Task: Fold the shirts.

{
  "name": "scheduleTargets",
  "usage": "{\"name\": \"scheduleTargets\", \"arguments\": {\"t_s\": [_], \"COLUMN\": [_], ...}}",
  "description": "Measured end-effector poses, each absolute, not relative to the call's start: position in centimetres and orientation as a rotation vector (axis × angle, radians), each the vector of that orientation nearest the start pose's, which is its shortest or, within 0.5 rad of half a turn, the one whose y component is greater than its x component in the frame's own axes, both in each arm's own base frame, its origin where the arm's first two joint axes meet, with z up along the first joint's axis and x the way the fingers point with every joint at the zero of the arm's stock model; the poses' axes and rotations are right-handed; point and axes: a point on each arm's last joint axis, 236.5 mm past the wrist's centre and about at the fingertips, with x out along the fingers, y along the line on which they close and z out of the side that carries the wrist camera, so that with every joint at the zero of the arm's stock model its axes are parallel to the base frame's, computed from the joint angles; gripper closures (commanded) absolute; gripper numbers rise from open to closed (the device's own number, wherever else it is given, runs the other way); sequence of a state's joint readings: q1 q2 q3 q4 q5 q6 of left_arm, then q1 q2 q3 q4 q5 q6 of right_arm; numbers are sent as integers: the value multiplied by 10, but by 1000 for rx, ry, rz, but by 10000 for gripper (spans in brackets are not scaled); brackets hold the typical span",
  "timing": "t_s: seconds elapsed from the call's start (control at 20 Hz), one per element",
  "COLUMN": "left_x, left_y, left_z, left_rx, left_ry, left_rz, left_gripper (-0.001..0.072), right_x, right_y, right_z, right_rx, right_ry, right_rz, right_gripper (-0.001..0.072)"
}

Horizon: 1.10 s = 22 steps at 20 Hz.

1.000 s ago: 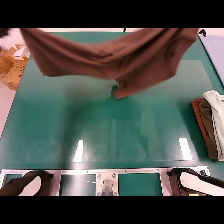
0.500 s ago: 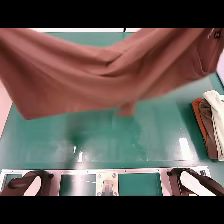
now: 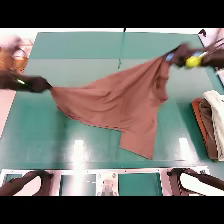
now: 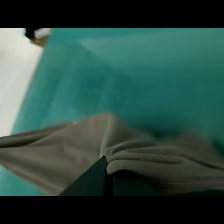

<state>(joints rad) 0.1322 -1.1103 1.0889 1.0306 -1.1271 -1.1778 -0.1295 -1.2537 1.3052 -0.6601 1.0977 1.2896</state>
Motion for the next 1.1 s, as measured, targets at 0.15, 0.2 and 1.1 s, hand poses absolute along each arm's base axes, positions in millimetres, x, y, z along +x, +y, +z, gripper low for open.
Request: {"name": "scheduleTargets", "arguments": {"t_s": [0.15,0.2,1.1], "left_x": [404,416,503], "left_y": [-70,-73,18], "left_z": [9,-3,17], "left_rx": [-327,-366,-522], "left_ry": [1045,1029,883], "left_rz": [-395,-395,-259], "left_gripper": [688,687,121], "right_x": [462,466,401], "right_y": [109,107,-32], "right_z": [75,55,-10], "right_rx": [671,687,874], "right_ry": [947,975,1169], "right_rz": [440,420,172], "right_gripper": [689,685,212]}}
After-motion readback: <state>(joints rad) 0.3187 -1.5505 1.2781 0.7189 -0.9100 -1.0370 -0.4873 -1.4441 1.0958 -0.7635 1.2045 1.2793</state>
